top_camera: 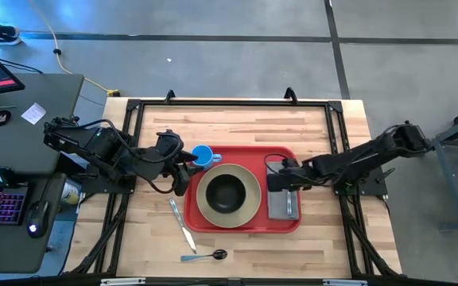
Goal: Set up tray
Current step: Adjust the gray napkin, then put the blue knife on the gray napkin to the left of the blue fork
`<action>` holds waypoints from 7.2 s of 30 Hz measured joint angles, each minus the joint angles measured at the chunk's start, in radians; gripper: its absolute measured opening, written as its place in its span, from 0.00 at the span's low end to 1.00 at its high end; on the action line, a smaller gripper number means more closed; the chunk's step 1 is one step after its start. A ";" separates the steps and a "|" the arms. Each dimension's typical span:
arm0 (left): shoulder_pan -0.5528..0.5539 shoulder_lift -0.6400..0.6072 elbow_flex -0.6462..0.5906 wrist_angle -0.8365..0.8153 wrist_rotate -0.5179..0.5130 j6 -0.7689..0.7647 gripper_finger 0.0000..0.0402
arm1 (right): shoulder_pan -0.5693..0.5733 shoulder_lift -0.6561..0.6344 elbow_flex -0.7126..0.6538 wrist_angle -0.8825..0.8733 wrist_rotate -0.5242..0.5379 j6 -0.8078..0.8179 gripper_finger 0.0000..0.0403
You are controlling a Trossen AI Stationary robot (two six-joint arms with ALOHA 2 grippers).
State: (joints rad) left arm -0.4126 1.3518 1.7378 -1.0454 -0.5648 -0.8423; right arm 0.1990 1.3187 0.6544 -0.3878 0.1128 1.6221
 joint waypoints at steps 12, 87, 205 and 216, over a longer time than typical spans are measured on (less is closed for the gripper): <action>0.000 0.000 0.000 0.004 0.038 -0.024 0.57 | -0.056 0.152 -0.001 0.104 -0.038 -0.008 0.40; -0.124 -0.064 -1.030 0.321 0.477 0.903 0.57 | 0.140 -0.370 0.000 0.092 0.141 -0.026 0.39; 0.251 -0.177 -0.407 1.137 0.749 0.469 0.19 | 0.148 -0.350 0.102 1.065 0.544 -1.160 0.39; 0.249 -0.176 -0.657 1.537 0.700 0.262 0.19 | 0.054 -0.210 0.452 0.664 0.472 -1.240 0.39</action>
State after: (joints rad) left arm -0.1638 1.1755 1.0809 0.4916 0.1349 -0.5806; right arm 0.2529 1.1083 1.1068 0.2764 0.5853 0.3818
